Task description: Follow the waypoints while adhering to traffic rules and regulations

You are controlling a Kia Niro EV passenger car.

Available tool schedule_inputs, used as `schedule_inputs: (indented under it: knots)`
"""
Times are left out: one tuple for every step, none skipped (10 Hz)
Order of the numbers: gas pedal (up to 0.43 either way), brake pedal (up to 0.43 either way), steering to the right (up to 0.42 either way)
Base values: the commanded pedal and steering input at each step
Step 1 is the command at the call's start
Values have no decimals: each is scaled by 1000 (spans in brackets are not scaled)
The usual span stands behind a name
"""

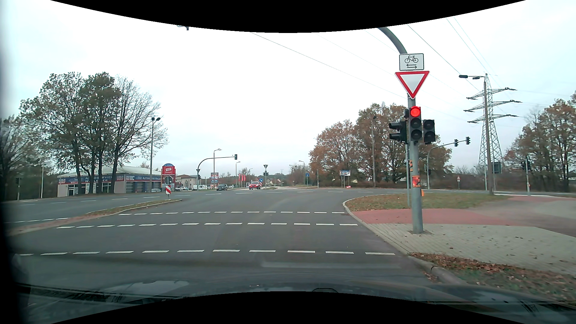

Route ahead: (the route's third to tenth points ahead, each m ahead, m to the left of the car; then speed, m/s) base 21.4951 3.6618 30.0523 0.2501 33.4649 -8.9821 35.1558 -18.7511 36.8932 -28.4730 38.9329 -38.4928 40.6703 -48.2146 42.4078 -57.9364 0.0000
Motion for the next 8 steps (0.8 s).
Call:
schedule_inputs:
  knots:
    - [0,341,-5]
    - [0,348,-5]
    - [0,341,-5]
    - [0,341,-5]
    - [0,341,-5]
    - [0,348,-5]
    - [0,341,-5]
    - [0,348,-5]
